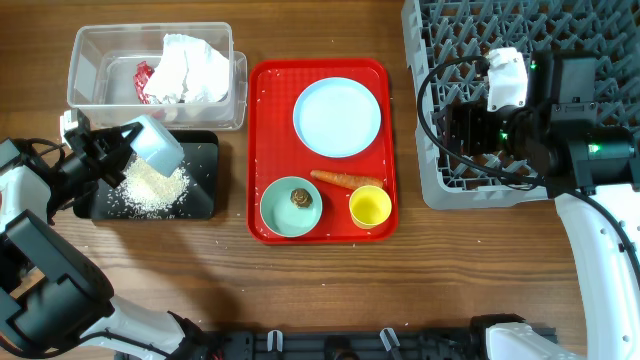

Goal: Sort waste into correct bins and load items into the dishwasher rack
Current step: 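Tip the rice bowl over the black tray with the left gripper, then return the empty bowl to the red tray with the left gripper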

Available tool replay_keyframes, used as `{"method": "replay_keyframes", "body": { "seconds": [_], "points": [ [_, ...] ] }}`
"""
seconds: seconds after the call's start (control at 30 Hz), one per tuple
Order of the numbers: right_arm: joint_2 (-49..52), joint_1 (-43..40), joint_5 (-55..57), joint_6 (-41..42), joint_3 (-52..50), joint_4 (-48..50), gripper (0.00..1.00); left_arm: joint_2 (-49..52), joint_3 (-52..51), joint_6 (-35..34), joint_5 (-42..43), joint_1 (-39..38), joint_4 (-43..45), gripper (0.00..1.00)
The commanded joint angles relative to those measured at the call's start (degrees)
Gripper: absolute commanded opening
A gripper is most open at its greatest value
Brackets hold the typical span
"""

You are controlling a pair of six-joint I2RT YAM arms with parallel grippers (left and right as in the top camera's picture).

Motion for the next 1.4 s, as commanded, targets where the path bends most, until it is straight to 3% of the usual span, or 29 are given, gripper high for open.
{"method": "replay_keyframes", "body": {
  "seconds": [0.0,0.13,0.23,0.47,0.57,0.63,0.7,0.87,1.13,1.37],
  "points": [
    [0.6,-0.1,-0.1,0.6,1.3,-0.2,0.88,-2.9,-0.2,-1.4,1.9,-1.0,0.7,0.04],
    [0.6,-0.1,-0.1,0.4,1.3,-0.2,0.88,-9.7,-0.2,-1.3,1.6,-6.2,8.3,0.04],
    [0.6,-0.1,-0.1,0.4,1.2,-0.2,0.88,-15.1,-0.2,-1.4,-5.5,-12.4,12.3,0.04],
    [0.6,-0.1,-0.1,0.4,1.3,-0.2,0.89,-22.4,-0.2,-1.4,-48.4,-36.5,13.1,0.04],
    [0.6,-0.1,-0.1,0.5,1.3,-0.2,0.88,-21.4,-0.2,-1.4,-73.2,-48.6,13.6,0.04],
    [0.6,-0.1,-0.2,0.5,1.3,-0.2,0.88,-20.1,-0.2,-1.3,-85.2,-54.6,14.5,0.04],
    [0.6,-0.1,-0.2,0.5,1.3,-0.3,0.88,-18.2,-0.2,0.5,-91.7,-59.3,16.0,0.04],
    [0.6,-0.1,-0.1,0.6,1.3,-0.5,0.88,-11.7,-0.2,4.5,-94.7,-65.7,19.6,0.04],
    [0.6,-0.1,-0.1,0.5,1.2,-1.5,0.88,-2.0,-0.2,4.5,-94.8,-65.3,20.5,0.04],
    [0.6,-0.1,-0.1,0.5,1.2,-1.5,0.88,-1.2,-0.2,4.5,-94.5,-65.4,20.5,0.04]
  ]
}}
